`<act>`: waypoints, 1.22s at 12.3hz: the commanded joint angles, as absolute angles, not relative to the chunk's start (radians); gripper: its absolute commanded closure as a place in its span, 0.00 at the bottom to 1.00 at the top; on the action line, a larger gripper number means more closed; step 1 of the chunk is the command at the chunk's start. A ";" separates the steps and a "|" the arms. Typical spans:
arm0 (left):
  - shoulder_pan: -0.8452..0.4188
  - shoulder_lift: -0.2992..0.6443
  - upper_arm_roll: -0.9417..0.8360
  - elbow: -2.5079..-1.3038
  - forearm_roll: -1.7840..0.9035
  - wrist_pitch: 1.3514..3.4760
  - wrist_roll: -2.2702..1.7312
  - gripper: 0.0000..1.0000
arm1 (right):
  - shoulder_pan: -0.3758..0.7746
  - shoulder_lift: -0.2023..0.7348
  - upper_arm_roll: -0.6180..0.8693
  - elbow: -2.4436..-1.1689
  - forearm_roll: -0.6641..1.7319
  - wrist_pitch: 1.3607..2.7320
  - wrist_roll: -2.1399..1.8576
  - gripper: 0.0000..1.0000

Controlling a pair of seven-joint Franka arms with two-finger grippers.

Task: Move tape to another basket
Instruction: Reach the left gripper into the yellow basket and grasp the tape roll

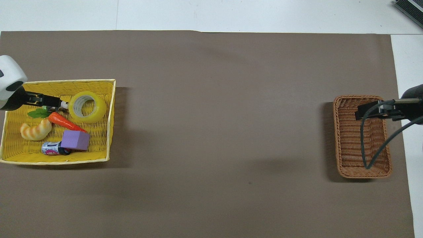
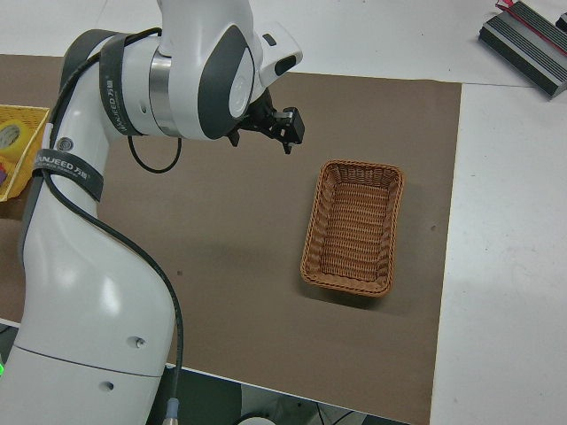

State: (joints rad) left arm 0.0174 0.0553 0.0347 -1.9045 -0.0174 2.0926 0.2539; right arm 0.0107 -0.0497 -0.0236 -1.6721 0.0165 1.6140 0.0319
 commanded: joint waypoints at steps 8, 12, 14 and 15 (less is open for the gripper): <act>-0.006 0.230 0.041 -1.953 -0.050 2.354 0.256 0.00 | 0.005 -0.057 -0.018 -1.672 0.014 1.606 0.015 0.00; 0.000 0.288 0.043 -1.934 -0.092 2.390 0.261 0.00 | 0.005 -0.057 -0.018 -1.672 0.014 1.606 0.017 0.00; 0.003 0.299 0.041 -1.936 -0.092 2.387 0.261 0.00 | 0.005 -0.057 -0.012 -1.672 0.014 1.609 0.015 0.00; 0.003 0.299 0.041 -1.942 -0.094 2.384 0.261 0.00 | 0.005 -0.057 -0.009 -1.672 0.014 1.606 0.015 0.00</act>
